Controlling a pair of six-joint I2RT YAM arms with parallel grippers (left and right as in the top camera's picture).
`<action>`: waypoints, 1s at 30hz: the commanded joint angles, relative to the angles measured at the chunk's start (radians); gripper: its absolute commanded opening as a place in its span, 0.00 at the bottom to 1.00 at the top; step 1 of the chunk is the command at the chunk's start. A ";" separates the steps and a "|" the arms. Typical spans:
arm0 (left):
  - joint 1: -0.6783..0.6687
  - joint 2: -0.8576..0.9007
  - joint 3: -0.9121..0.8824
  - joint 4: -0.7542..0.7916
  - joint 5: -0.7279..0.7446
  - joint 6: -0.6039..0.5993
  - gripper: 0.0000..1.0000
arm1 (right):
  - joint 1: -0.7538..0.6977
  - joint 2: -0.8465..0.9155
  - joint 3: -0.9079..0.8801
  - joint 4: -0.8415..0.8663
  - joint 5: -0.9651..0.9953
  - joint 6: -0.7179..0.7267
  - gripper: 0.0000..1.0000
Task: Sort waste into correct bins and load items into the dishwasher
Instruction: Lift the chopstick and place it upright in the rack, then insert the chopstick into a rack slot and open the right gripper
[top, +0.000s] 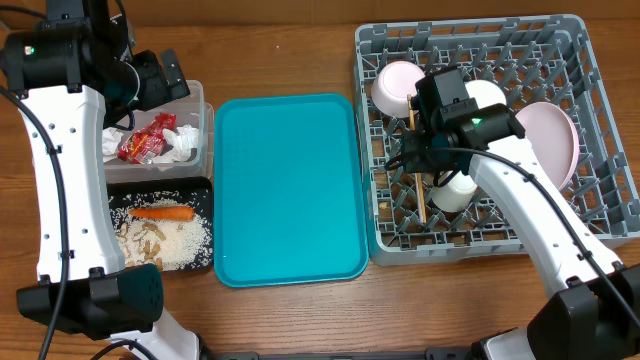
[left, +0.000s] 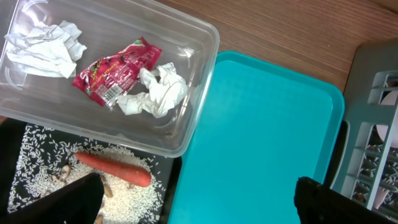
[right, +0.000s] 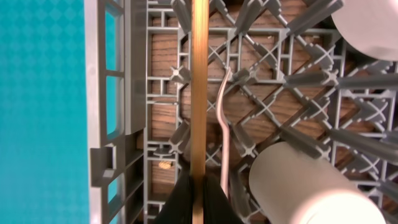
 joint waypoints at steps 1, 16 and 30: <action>-0.002 -0.002 0.013 0.001 0.004 0.004 1.00 | -0.009 0.003 -0.029 0.029 0.003 -0.008 0.04; -0.002 -0.002 0.013 0.001 0.004 0.004 1.00 | -0.010 0.010 -0.143 0.151 0.003 -0.008 0.04; -0.002 -0.002 0.013 0.001 0.004 0.004 1.00 | -0.010 0.010 -0.146 0.166 0.003 -0.008 0.21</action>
